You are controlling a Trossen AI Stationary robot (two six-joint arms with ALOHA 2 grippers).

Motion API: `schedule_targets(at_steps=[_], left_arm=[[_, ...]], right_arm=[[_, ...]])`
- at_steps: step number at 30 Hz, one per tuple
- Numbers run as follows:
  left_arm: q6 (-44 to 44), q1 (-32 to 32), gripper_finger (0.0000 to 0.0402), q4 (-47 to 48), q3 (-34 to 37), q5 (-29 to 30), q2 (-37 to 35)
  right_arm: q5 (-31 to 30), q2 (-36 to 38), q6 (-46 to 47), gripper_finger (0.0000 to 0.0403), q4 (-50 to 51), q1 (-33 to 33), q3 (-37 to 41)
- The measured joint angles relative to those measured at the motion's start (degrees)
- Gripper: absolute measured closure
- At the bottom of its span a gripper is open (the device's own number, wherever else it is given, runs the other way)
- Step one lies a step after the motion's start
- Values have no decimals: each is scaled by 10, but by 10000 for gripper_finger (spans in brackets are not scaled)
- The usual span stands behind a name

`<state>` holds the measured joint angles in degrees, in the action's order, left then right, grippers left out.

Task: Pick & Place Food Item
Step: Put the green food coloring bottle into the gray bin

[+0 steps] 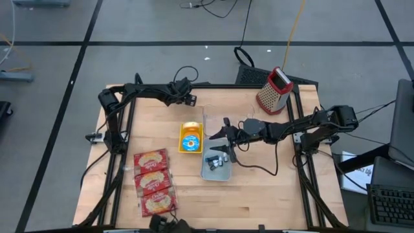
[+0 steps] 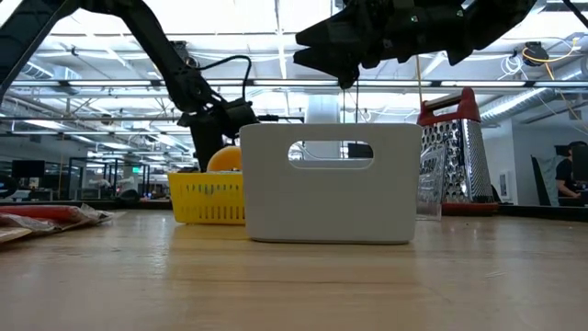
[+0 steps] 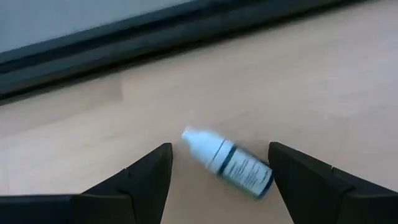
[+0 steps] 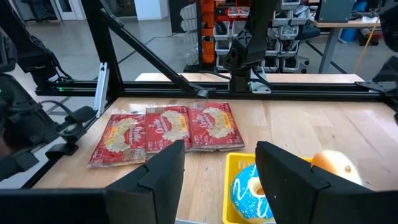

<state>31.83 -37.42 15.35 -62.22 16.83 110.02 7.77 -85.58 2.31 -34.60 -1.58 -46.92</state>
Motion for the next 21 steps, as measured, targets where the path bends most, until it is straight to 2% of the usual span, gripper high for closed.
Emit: schedule_targets(at_steps=[7, 17, 21], left_arm=[[-6, 2, 135, 42, 0, 0, -6], [-17, 0, 136, 48, 1, 16, -14], [-34, -3, 163, 41, 1, 18, -14]], right_arm=[[0, 0, 0, 218, -3, 0, 0], [0, 0, -2, 219, -2, 0, 0], [0, 0, -2, 219, 2, 0, 0]])
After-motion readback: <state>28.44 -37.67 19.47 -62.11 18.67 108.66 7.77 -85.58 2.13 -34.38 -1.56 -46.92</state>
